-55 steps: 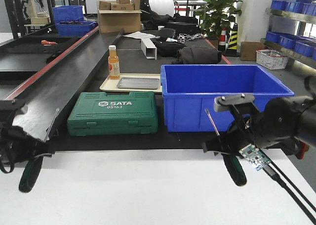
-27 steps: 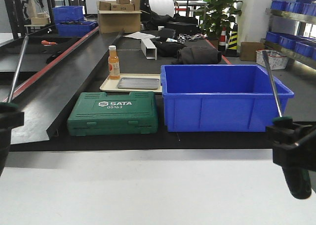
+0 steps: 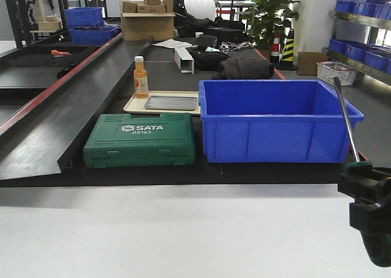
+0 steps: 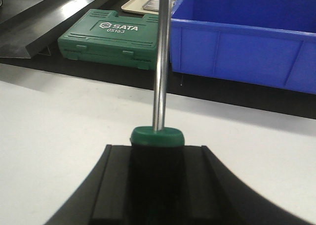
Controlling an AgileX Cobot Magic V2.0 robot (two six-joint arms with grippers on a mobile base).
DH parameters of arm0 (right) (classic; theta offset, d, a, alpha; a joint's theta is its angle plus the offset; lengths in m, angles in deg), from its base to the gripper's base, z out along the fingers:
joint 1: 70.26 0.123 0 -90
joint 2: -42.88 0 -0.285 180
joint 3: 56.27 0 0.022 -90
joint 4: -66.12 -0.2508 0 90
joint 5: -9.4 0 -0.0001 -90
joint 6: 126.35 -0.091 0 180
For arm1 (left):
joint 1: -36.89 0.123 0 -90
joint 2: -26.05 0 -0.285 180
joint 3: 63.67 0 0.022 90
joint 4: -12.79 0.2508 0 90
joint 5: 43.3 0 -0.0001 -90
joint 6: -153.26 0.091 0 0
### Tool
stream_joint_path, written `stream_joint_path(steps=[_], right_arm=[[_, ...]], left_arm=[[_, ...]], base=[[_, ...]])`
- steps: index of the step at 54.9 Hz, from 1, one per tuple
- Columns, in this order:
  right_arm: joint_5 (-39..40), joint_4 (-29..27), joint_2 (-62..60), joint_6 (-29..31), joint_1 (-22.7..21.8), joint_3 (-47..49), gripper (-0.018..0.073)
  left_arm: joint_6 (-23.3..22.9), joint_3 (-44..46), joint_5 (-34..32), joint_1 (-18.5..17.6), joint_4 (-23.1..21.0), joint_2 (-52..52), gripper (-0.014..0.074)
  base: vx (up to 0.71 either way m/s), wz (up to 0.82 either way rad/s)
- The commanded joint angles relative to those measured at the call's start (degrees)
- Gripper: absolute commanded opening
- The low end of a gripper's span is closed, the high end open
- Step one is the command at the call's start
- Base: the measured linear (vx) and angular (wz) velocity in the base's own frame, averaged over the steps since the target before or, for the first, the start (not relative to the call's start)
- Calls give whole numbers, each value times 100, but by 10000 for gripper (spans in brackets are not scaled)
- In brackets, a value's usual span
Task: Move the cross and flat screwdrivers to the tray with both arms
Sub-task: 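Hold both screwdrivers upright while the base drives to the conveyor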
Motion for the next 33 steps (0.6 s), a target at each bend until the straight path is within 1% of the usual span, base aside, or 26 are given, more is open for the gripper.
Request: stream_joint_path(steps=[1,33], right_arm=[[524,56,-65,54,3,179,-8],[493,56,-65,54,3,179,-8]], left_arm=[[-50,147,-443,-28,-175,-35,1],[-50,147,-443,-28,-175,-35,1]], base=[[0,0],[0,0]])
